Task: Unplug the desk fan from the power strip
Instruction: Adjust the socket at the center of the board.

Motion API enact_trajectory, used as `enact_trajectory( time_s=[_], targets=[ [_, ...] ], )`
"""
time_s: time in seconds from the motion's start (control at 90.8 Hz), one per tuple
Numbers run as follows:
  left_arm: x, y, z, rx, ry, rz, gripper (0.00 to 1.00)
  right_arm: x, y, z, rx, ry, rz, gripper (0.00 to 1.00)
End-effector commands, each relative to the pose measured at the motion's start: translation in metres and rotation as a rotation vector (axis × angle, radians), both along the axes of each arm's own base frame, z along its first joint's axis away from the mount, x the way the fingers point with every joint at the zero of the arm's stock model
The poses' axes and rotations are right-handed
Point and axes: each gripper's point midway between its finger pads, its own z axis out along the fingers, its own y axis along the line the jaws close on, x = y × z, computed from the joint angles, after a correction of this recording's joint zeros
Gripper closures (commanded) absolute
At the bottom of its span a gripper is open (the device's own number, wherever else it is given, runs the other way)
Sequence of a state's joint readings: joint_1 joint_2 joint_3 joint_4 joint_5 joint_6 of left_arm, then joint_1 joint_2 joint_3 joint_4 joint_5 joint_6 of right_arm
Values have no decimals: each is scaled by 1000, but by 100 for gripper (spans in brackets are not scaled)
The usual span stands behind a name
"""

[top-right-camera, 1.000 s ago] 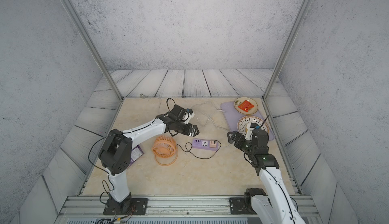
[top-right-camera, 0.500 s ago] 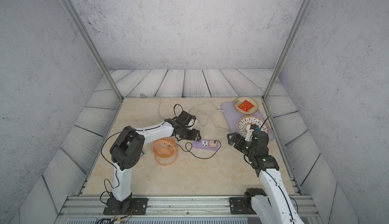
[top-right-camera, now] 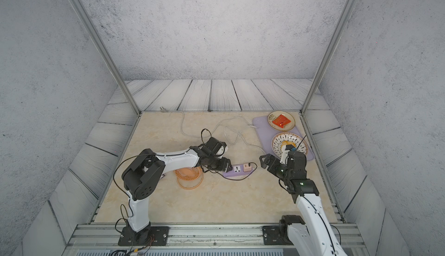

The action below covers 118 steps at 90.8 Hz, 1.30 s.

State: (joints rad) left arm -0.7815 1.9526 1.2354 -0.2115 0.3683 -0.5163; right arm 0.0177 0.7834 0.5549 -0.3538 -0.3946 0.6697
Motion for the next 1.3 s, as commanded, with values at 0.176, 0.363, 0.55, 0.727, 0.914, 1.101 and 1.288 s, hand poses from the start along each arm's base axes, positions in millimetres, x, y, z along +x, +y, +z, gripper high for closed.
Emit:
enact_trajectory(
  time_s=[0.176,0.363,0.55,0.727,0.914,1.101,1.288],
  targets=[
    [2,-5,35,4,-134,-167,21,-8,4,8,3,-20,30,4],
    [-9,0,27,53,-163,-253,19,-9,7,6,7,-18,49,4],
    [-14,-1,17,131,-198,-339,18,-10,10,9,13,-36,67,4],
    [-15,-8,11,175,-208,-404,17,-8,13,7,30,-24,82,5],
    [-18,-1,-8,248,-198,-442,18,-7,21,5,62,-12,120,5],
    [-16,4,-15,282,-209,-450,22,-9,21,9,58,-21,125,5],
    [-12,0,-15,271,-234,-453,29,-11,15,10,40,-43,96,5]
  ],
)
